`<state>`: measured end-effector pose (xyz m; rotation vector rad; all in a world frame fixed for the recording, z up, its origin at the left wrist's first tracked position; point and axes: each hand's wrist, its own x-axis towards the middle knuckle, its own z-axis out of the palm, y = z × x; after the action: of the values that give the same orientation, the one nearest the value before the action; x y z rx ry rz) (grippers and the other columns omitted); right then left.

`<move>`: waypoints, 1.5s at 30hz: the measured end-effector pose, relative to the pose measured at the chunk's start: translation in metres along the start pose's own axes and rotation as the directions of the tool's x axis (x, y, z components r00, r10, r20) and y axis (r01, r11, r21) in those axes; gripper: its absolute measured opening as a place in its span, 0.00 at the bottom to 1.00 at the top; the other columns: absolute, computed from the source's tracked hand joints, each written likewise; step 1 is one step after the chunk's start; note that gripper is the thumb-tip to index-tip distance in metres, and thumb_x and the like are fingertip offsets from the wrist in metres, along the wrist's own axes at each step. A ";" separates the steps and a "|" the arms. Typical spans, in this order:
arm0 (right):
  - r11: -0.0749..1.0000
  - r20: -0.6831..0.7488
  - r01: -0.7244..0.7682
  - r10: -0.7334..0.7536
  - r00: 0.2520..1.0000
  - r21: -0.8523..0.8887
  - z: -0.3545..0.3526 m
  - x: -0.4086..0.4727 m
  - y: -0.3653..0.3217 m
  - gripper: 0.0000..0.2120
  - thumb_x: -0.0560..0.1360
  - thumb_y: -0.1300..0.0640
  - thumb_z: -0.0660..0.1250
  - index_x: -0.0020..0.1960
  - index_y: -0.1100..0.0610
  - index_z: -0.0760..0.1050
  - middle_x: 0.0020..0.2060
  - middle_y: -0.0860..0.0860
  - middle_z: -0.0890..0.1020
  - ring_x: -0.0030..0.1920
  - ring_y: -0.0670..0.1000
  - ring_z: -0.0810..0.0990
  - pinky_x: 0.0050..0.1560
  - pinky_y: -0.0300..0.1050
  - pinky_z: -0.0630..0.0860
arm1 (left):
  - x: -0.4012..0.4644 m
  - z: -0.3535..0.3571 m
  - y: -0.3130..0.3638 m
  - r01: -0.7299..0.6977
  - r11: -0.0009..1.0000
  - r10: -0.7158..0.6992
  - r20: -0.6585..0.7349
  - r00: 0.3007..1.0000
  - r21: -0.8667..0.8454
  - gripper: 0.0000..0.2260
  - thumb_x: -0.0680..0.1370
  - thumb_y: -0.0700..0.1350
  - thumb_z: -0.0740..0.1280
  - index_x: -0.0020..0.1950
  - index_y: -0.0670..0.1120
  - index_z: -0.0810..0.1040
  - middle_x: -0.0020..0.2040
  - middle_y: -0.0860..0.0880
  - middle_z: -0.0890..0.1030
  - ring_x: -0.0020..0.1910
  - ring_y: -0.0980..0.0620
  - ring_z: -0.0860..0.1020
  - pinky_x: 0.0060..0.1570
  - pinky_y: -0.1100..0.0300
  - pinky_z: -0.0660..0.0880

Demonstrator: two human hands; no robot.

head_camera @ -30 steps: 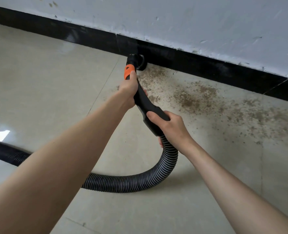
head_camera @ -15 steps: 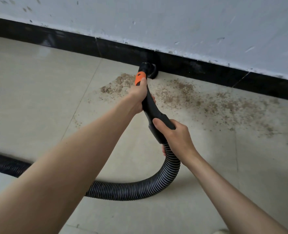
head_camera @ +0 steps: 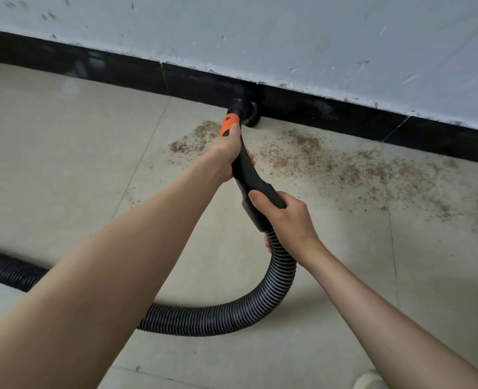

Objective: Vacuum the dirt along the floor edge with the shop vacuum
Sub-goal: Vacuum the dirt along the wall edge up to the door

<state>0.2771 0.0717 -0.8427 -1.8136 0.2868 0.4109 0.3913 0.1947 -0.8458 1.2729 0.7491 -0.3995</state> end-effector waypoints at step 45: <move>0.978 0.059 -0.057 0.047 0.997 0.199 0.035 -0.032 0.016 0.16 0.73 0.47 0.71 0.36 0.56 0.71 0.28 0.51 0.73 0.24 0.53 0.72 0.25 0.40 0.69 | -0.021 -0.029 -0.016 -0.066 0.983 0.084 -0.107 0.991 0.169 0.15 0.81 0.54 0.58 0.47 0.43 0.66 0.38 0.45 0.72 0.30 0.50 0.73 0.27 0.57 0.74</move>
<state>0.2368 0.1000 -0.8520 -1.5982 0.3270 0.4509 0.3582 0.2151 -0.8454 1.4852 0.7734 -0.3352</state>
